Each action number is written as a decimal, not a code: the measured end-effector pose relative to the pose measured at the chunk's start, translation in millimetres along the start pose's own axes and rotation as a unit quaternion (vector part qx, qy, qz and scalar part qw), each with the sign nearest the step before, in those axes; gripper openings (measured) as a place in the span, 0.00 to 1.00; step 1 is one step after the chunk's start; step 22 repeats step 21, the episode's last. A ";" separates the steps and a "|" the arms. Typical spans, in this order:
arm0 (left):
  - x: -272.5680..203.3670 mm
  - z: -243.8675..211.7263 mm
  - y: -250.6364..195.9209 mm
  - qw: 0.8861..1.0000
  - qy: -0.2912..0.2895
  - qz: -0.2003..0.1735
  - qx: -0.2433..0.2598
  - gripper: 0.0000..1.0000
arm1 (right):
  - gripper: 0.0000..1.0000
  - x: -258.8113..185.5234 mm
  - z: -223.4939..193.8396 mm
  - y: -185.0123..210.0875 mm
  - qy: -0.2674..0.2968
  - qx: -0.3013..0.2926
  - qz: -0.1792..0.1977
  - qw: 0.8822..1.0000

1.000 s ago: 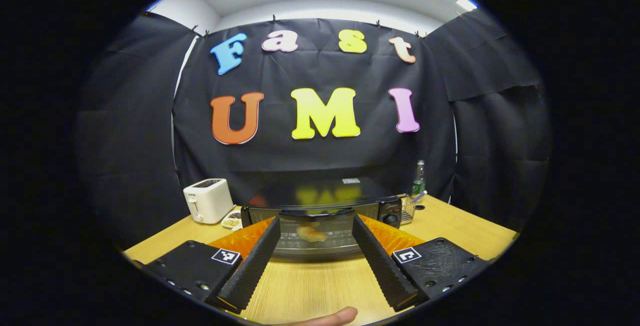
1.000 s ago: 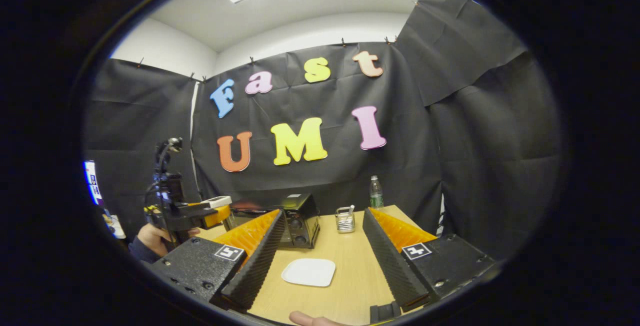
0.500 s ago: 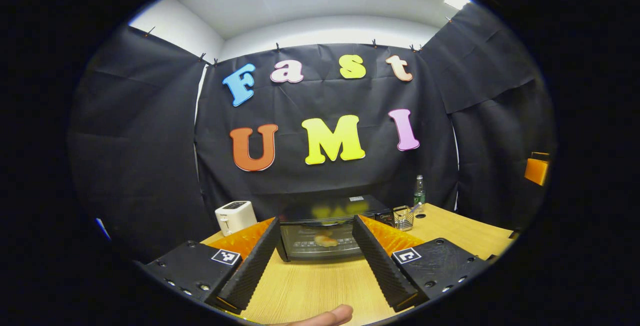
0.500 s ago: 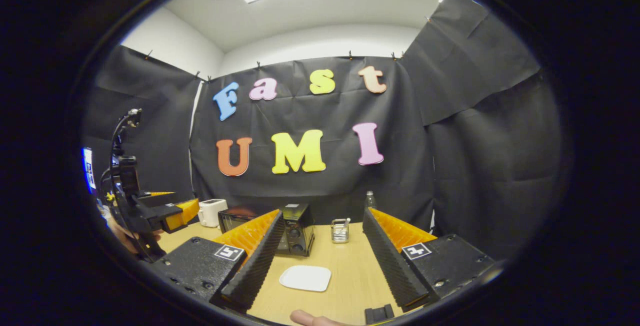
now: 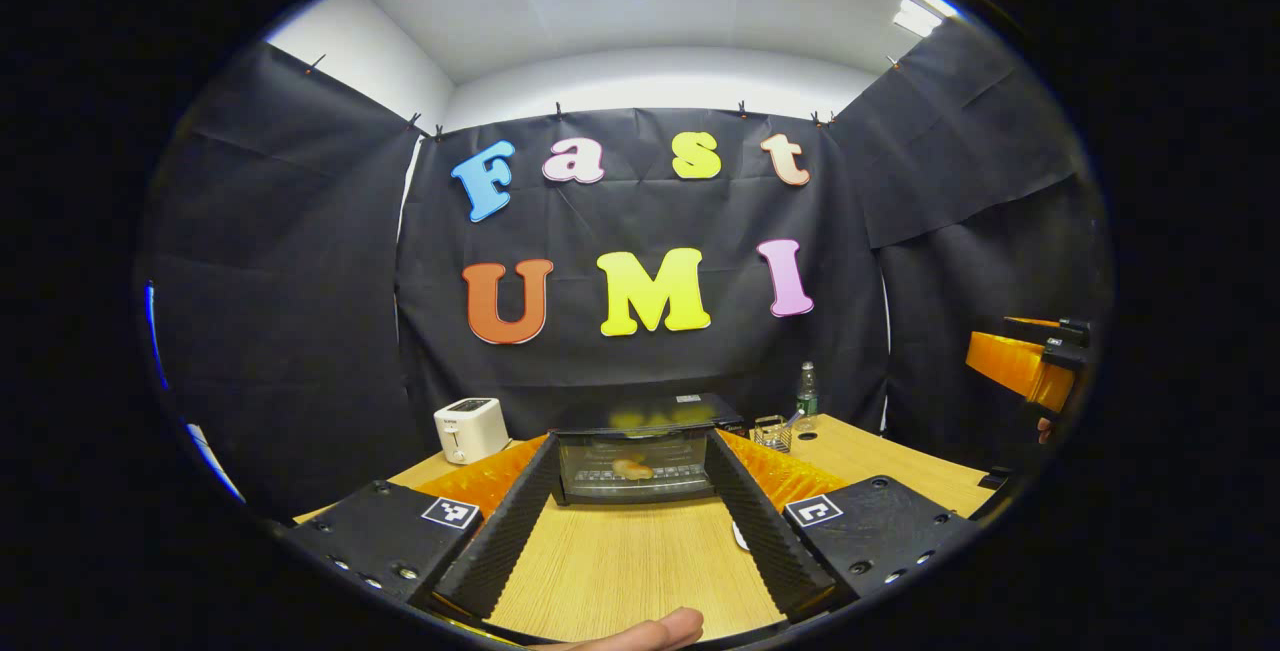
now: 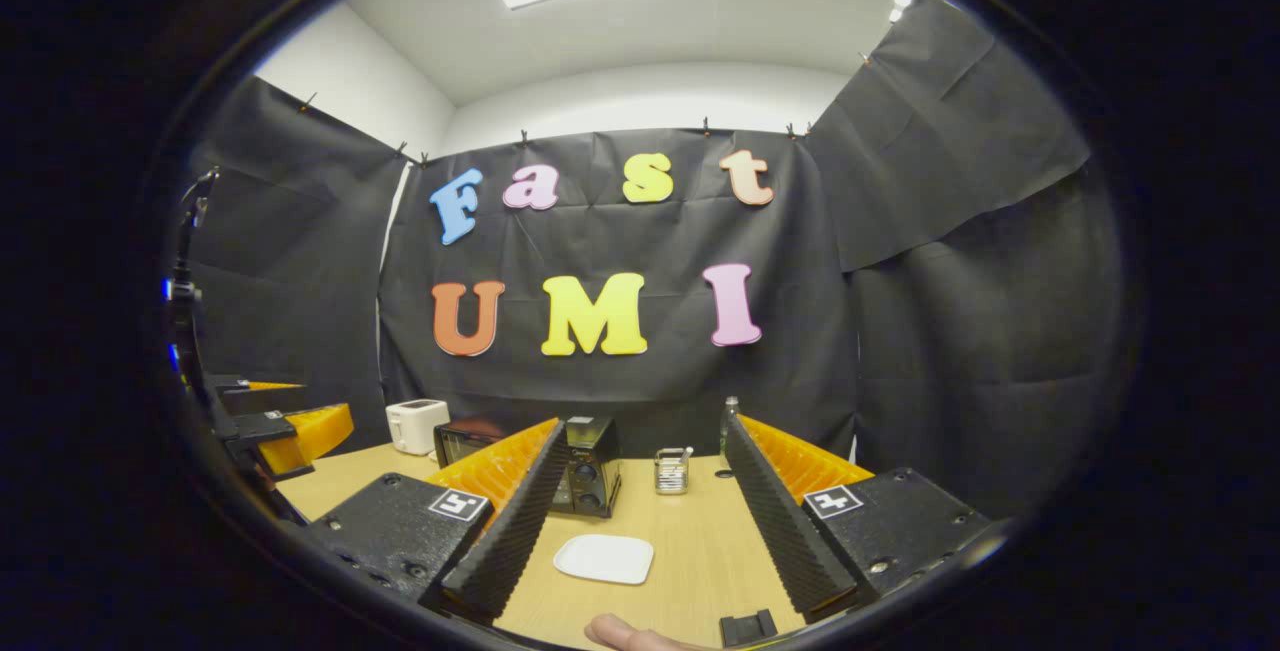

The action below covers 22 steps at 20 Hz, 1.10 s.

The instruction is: Open the electric oven with the left hand, put the food in, and close the electric oven.

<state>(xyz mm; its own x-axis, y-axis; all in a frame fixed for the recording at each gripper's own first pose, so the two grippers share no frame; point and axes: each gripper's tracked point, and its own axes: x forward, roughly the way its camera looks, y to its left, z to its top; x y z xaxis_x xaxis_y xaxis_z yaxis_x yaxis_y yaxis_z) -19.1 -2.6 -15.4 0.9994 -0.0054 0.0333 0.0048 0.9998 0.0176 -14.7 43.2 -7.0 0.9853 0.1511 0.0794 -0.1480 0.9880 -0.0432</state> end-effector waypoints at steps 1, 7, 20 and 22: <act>-6.3 -1.0 1.6 1.000 -0.002 0.003 -0.002 0.95 | 0.99 0.2 -0.7 1.7 0.001 0.000 0.002 1.000; -24.9 -23.0 14.1 0.999 0.004 0.034 -0.013 0.95 | 0.96 3.0 -25.8 -4.1 0.029 -0.006 -0.001 1.000; -28.0 -32.4 0.6 1.000 0.016 0.013 -0.012 0.95 | 1.00 4.2 -41.7 -13.3 0.042 -0.007 -0.004 0.999; -27.8 -33.5 0.5 1.000 0.019 0.013 -0.010 0.95 | 0.96 4.5 -41.8 -12.2 0.043 -0.006 -0.002 0.999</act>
